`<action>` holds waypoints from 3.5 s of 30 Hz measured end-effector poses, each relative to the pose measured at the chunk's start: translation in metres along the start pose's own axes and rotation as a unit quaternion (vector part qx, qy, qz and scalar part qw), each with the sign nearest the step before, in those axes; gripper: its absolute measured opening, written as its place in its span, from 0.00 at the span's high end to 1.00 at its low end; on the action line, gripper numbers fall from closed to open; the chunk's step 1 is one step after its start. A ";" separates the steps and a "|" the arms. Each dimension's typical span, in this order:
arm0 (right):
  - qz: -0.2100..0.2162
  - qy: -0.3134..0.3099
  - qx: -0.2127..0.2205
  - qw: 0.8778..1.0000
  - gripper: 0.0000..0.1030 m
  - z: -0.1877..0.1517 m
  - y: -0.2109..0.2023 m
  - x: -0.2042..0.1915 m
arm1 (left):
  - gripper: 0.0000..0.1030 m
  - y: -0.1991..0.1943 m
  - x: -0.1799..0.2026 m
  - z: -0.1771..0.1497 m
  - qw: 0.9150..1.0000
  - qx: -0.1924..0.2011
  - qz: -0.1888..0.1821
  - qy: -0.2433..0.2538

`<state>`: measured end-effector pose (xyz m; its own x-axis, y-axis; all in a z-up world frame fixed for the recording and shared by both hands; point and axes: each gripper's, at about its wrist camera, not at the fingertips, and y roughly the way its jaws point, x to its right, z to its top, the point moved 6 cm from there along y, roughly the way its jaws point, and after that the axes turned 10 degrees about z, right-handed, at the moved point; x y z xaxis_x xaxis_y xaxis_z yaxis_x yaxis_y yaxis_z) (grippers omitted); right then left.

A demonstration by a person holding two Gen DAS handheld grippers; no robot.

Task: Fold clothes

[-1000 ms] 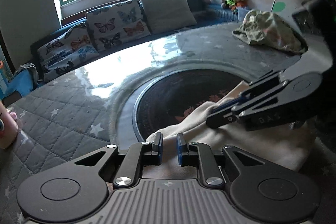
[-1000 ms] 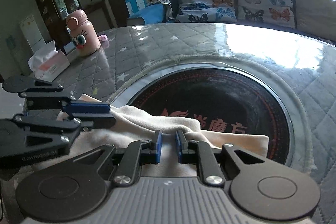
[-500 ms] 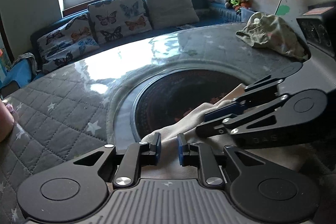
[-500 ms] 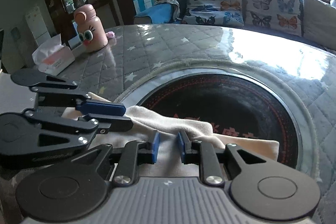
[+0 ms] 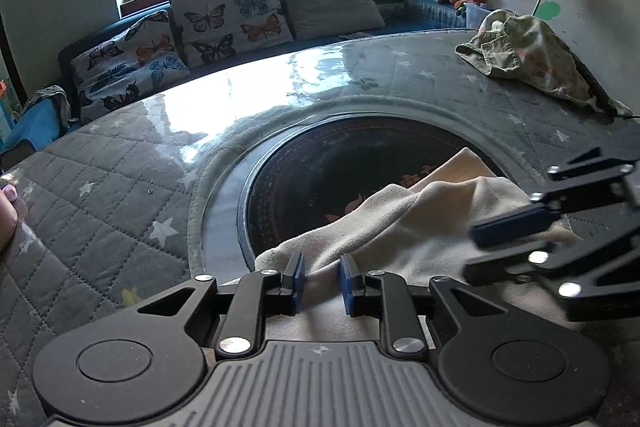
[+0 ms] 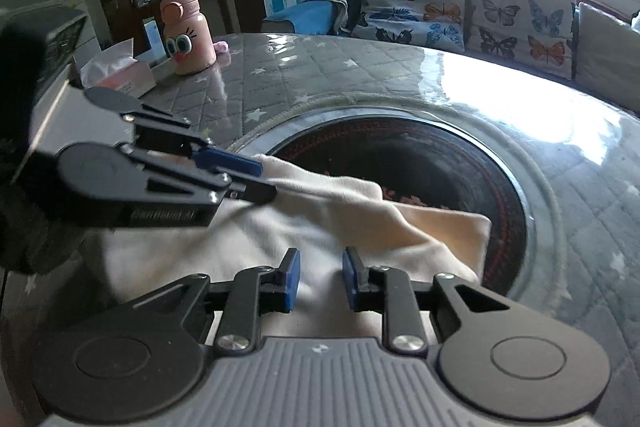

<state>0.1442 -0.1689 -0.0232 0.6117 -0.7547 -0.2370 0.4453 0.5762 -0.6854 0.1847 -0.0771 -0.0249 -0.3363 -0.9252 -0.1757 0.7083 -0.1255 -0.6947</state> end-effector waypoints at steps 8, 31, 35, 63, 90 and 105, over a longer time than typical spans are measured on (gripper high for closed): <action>-0.034 -0.034 -0.007 0.999 0.78 -0.031 -0.033 -0.005 | 0.77 0.001 0.001 0.000 1.000 0.000 0.005 -0.002; -0.007 -0.062 0.010 0.998 0.78 -0.037 -0.044 -0.031 | 0.65 0.001 0.007 -0.001 1.000 0.004 0.009 0.005; -0.011 -0.076 -0.007 0.997 0.76 -0.040 -0.039 -0.037 | 0.62 -0.006 0.002 -0.001 1.000 0.009 0.008 -0.005; 0.039 -0.135 0.015 0.990 0.41 0.010 0.036 -0.108 | 0.38 -0.061 -0.081 -0.070 0.993 0.017 0.060 -0.097; 0.061 -0.142 0.009 0.988 0.38 -0.009 0.044 -0.131 | 0.40 -0.109 -0.091 -0.098 0.989 0.033 0.057 -0.136; 0.064 -0.113 0.036 0.991 0.35 0.000 0.010 -0.108 | 0.41 -0.084 -0.092 -0.082 0.987 0.027 0.084 -0.136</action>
<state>0.0821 -0.0815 -0.0046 0.7936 -0.5890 -0.1525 0.3949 0.6893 -0.6074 0.1051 0.0482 -0.0078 -0.0374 -0.9956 -0.0865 0.7746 0.0258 -0.6319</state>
